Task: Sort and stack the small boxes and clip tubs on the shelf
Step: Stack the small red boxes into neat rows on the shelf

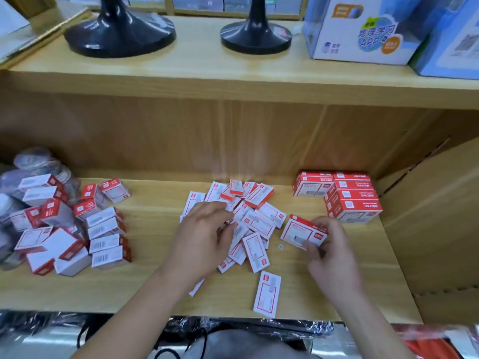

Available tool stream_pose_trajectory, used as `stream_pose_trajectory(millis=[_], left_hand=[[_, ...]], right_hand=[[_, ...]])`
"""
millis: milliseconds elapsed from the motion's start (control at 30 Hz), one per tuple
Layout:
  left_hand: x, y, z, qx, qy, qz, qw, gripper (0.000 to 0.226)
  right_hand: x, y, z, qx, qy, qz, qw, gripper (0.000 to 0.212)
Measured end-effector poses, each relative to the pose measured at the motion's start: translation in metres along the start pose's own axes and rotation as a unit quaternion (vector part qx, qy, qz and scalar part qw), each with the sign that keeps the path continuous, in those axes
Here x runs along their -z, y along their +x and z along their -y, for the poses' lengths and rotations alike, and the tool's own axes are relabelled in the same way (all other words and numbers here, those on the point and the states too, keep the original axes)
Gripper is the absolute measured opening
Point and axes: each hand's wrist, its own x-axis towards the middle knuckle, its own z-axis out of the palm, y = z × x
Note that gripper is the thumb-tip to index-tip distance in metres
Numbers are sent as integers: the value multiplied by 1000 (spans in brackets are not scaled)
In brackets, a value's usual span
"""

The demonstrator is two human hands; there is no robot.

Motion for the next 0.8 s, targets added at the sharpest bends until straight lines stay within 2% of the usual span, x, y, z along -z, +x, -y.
stream_pose_trajectory(millis=[133,267,400,533,733,800], left_hand=[[-1,-32,-2,53,-29,-25,998,24],[2,-57,3,81,9,-64,995,34],[-7,-70,1,118,4,-41,992,42],[-8,-75,-1,104,9,-23,994,47],[-18,-72,-6,101,42,5,994,53],[-19,-72,-6,106,39,10,994,58]], right_hand=[[-18,-5,3,29,29,-18,999,51],[-21,-13,-3,14,55,-27,998,40],[-20,-13,-6,17,48,-21,999,31],[-20,-17,1,11,30,-9,999,29],[-24,-24,4,2,57,-52,997,47],[-23,-26,3,-2,54,-68,996,38]])
